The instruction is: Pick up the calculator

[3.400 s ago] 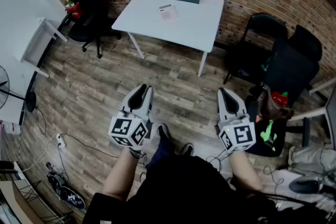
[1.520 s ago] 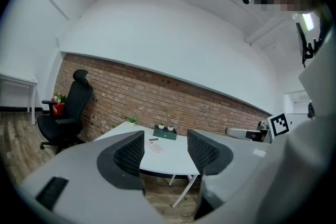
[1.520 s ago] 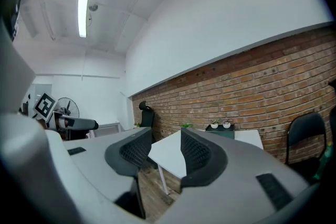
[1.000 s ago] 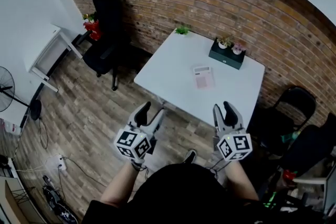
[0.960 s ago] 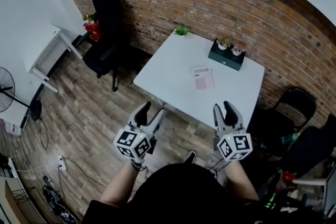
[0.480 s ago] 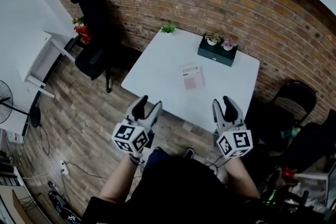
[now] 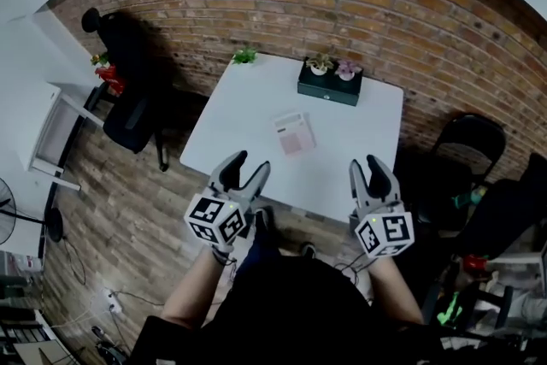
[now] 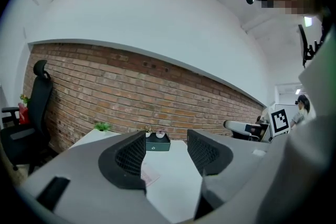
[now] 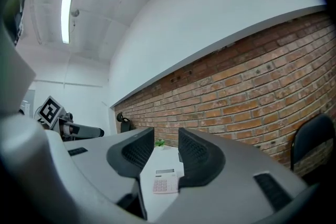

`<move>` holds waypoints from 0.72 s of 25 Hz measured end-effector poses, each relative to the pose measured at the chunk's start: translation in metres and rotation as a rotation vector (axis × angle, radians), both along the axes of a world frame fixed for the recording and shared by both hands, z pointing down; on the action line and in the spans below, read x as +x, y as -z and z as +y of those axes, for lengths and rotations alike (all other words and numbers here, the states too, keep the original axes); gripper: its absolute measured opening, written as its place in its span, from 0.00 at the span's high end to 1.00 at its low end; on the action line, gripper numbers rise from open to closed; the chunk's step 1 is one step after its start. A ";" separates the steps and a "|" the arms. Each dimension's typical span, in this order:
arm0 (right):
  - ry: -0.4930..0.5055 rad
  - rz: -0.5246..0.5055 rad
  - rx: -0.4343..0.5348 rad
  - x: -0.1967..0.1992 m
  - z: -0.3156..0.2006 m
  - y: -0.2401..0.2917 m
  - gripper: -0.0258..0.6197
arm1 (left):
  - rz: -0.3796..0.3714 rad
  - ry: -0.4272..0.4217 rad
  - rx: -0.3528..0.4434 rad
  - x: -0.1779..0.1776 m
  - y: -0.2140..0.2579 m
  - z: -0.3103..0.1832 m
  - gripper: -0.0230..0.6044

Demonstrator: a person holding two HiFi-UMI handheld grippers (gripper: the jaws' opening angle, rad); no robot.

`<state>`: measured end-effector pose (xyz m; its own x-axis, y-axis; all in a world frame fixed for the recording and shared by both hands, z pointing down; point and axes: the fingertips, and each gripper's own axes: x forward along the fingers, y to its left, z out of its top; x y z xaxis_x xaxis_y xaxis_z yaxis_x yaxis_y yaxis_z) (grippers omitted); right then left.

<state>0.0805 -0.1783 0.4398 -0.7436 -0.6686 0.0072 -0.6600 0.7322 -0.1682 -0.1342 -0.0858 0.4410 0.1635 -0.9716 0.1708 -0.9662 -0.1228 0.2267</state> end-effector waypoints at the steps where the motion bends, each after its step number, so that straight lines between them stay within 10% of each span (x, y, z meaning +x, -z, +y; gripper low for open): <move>1: -0.014 0.000 -0.004 -0.001 -0.004 0.000 0.73 | 0.000 -0.015 0.000 -0.002 0.000 -0.008 0.57; 18: -0.272 0.087 -0.060 -0.055 -0.078 -0.014 0.78 | 0.016 -0.271 -0.106 -0.088 -0.082 -0.154 0.60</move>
